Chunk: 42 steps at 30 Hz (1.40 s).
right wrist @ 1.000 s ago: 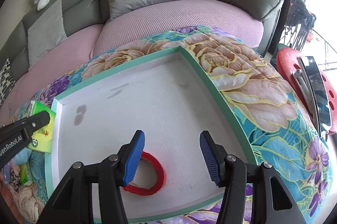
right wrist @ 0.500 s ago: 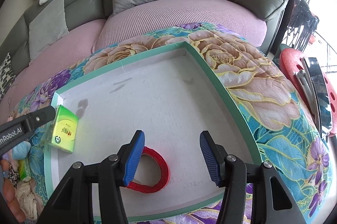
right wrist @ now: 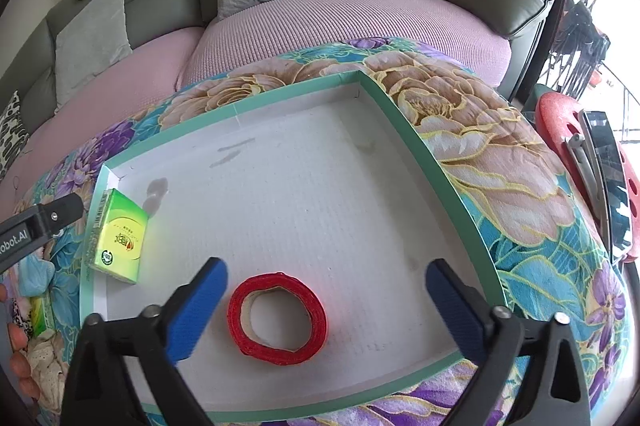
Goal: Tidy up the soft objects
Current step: 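Release the tissue pack and red tape into the white tray with both tools, then move both tools back over the pile of soft items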
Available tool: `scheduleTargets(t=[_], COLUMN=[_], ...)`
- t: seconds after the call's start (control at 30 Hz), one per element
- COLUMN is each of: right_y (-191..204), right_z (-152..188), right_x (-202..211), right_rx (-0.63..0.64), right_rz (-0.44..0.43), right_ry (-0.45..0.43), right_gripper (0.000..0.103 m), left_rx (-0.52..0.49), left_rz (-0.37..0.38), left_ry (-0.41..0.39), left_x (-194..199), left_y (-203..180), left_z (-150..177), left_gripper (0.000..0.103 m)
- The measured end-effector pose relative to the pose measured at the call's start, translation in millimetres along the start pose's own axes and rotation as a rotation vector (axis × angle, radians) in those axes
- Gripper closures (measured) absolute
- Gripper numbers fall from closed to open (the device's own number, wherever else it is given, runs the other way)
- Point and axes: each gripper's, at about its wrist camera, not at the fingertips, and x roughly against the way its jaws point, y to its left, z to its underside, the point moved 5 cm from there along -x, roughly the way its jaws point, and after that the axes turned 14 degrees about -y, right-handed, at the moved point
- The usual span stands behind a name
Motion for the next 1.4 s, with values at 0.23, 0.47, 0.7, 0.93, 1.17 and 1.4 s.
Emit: scheduleTargets(t=[0.23,0.47,0.7,0.93,1.17,1.4], right_y=[0.9,4.5,19.2,36.8,62.0,96.6], right_z=[0.4,1.3,3.3,6.8,12.4,23.5], right_x=[1.1,3.6,14.0,27.2,44.7,60.0], right_rx=[0.004,0.022,0.054,0.092,0.139,0.181], right_rz=[-0.004,-0.013,-0.057,-0.095,-0.152,-0.238], right_ry=[-0.004,0.008,0.016,0.006,-0.013,-0.021], right_gripper=[0.0,0.0,0.0,0.0,0.0,0.0], left_rx=[0.038,0.068,0.1,0.14,0.176,0.223], left_rz=[-0.057,-0.063,-0.06,-0.094,-0.133,-0.2], left_ry=[0.031,0.028,0.022,0.002,-0.042,-0.05], left_x=[-10.4,-2.3,19.2,49.4,78.3,95.2], left_y=[19.8,31.6,49.7,84.2,117.9,156.4], left_z=[11.6,16.8,25.7,38.7,44.9,57.4], left_gripper=[0.008,0.008,0.008,0.008,0.008,0.008])
